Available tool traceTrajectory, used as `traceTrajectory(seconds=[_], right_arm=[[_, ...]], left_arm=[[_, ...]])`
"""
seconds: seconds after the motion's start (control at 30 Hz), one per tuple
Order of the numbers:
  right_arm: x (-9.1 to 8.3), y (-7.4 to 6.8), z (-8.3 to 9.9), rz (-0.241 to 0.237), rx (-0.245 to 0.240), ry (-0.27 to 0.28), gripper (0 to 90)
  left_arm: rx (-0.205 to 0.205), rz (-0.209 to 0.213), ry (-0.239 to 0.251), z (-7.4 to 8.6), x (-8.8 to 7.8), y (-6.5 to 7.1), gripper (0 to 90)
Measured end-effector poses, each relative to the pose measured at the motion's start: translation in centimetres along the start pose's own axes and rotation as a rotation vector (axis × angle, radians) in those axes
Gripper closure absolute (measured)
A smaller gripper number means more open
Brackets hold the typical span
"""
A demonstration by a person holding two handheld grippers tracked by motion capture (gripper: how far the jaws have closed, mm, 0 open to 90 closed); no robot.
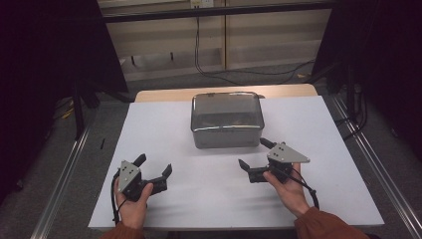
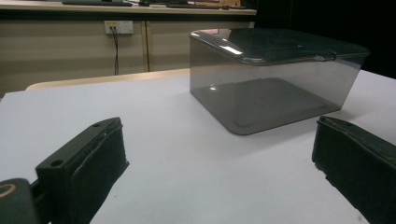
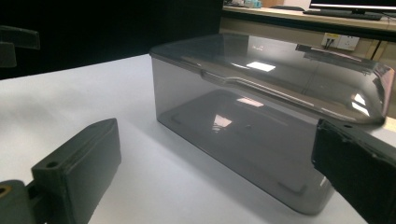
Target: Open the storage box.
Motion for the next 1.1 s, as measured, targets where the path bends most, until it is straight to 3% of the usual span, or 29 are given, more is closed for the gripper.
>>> traceTrajectory(seconds=[0.37, 0.4, 0.43, 0.47, 0.6, 0.8, 0.83, 0.87, 0.93, 1.03, 1.1], right_arm=[[1.7, 0.0, -1.7, -0.012, -0.096, 0.003, 2.0], [1.9, 0.1, -2.1, -0.012, -0.129, 0.001, 2.0], [1.9, 0.1, -2.1, -0.012, -0.129, 0.001, 2.0], [2.0, 0.4, -2.7, 0.001, -0.198, 0.007, 1.0], [2.5, 0.8, -3.1, -0.004, -0.180, -0.002, 1.3], [3.6, 1.1, -4.0, 0.009, -0.359, -0.013, 3.2], [3.6, 1.1, -4.0, 0.009, -0.359, -0.013, 3.2], [4.0, 1.4, -4.2, 0.030, -0.416, -0.027, 3.6], [4.1, 1.4, -4.3, 0.032, -0.431, -0.028, 5.1], [5.0, 1.4, -4.0, 0.057, -0.524, -0.055, 10.3], [5.1, 1.4, -3.9, 0.058, -0.541, -0.056, 11.1]], left_arm=[[0.014, 0.008, -0.017, 0.4, 0.3, 0.3, 2.7], [0.014, 0.007, -0.018, 0.4, 0.2, 0.3, 2.7], [0.014, 0.007, -0.018, 0.4, 0.2, 0.3, 2.7], [0.015, 0.004, -0.020, 0.4, 0.2, 0.2, 2.7], [0.012, 0.004, -0.018, 0.4, 0.2, 0.2, 2.7], [0.010, 0.002, -0.018, 0.3, 0.1, 0.0, 2.7], [0.005, 0.004, -0.018, 0.4, 0.2, 0.0, 2.7], [0.011, 0.003, -0.023, 0.4, 0.2, 0.0, 2.7], [0.012, 0.006, -0.024, 0.4, 0.2, 0.1, 2.7], [0.013, 0.006, -0.022, 0.4, 0.1, 0.1, 2.6], [0.013, 0.004, -0.022, 0.4, 0.1, 0.0, 2.7]])
Point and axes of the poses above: each handheld gripper's, and its own axes: x roughly forward along the jaws, z roughly out of its underside, y roughly to its right, the point moved 9 cm from there along x, roughly forward along the jaws, and after that the axes turned 14 degrees about -x, right-handed, at the moved point
